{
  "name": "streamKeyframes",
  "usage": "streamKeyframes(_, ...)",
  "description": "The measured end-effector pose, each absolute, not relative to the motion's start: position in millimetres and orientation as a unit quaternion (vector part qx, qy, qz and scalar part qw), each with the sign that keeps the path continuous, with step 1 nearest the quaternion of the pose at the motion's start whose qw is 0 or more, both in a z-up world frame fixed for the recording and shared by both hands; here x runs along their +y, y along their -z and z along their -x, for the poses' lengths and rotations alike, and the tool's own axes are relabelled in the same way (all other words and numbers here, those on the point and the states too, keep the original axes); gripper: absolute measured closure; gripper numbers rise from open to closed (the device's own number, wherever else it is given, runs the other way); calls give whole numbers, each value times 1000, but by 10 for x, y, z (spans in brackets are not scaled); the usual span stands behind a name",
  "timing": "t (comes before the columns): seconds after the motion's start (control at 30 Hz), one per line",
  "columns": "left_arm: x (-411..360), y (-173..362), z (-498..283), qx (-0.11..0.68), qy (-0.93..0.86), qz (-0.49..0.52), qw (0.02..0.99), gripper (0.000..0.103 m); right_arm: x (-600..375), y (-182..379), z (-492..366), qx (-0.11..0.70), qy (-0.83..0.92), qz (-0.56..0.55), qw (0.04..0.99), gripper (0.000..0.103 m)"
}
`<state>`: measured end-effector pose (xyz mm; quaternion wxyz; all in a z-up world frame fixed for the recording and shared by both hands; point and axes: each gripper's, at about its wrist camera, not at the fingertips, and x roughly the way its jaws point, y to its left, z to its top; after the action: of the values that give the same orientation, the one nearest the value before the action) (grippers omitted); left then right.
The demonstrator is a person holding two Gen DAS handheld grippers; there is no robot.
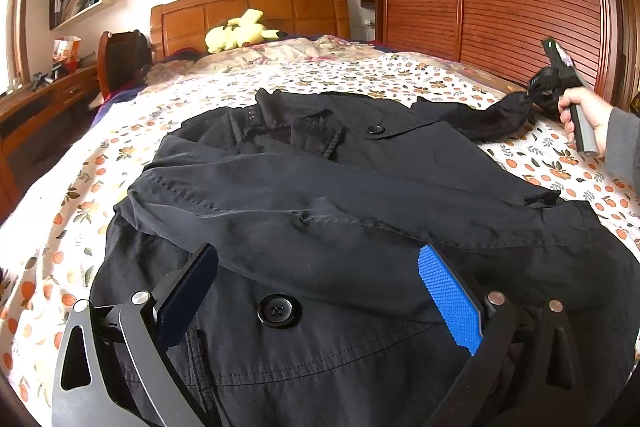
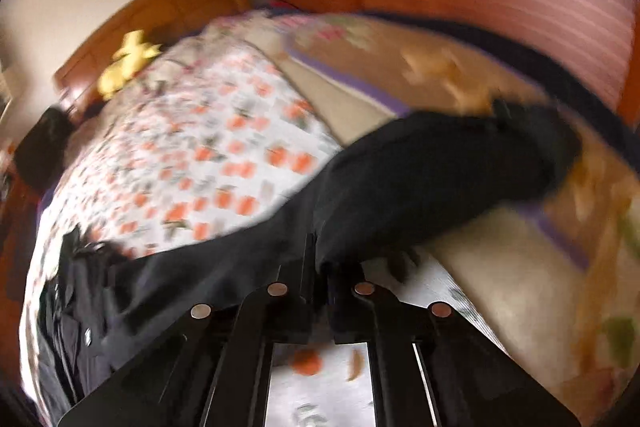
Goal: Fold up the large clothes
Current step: 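Close the right tool on the sleeve cuff, then carry the sleeve across the coat body with the right tool, open it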
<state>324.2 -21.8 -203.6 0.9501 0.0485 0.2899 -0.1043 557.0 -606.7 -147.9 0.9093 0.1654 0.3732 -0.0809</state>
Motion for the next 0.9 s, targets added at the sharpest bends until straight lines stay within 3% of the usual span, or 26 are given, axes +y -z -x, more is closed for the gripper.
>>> streamKeyframes(0.43, -2, 1874, -3110, 273, 108, -10, 956, 2, -4388, 352, -4990, 310, -105, -57, 943, 100)
streamKeyframes(0.73, 195, 1687, -2863, 254, 109, -2, 961, 2, -3493, 401, -4665, 325, -167, -7, 931, 100)
streamKeyframes(0.9, 367, 1645, -2788, 250, 100, 3, 963, 2, -3171, 792, -4539, 363, -189, -14, 912, 100)
